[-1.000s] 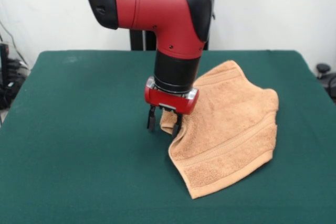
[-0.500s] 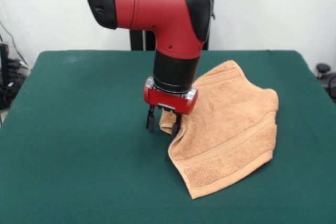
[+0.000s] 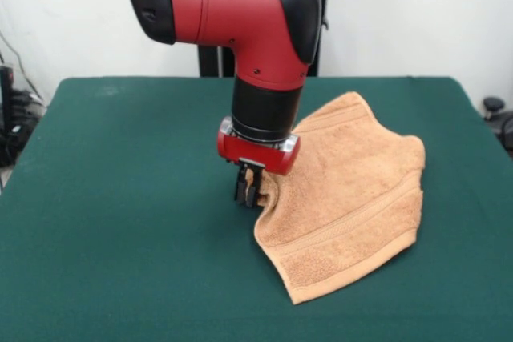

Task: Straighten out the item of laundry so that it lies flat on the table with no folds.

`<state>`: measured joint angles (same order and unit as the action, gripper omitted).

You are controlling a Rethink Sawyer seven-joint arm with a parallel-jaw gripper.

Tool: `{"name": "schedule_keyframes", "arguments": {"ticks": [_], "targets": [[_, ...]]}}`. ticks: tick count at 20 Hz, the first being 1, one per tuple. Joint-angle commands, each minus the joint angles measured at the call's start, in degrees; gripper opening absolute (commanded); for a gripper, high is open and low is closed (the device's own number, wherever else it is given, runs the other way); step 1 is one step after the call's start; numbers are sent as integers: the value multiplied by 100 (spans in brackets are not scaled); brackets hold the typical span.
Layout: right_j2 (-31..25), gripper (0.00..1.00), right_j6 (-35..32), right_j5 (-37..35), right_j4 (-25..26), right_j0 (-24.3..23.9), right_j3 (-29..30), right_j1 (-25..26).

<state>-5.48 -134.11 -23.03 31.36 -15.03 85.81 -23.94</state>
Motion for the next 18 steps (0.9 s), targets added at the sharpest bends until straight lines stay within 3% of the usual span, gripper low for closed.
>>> {"name": "schedule_keyframes", "arguments": {"ticks": [1,11,18], "targets": [[-268,0,-338,67,-205,141,386,239],[-290,0,-220,3,-184,68,451,137],[-313,0,457,-345,-14,-432,1044,-542]]}}
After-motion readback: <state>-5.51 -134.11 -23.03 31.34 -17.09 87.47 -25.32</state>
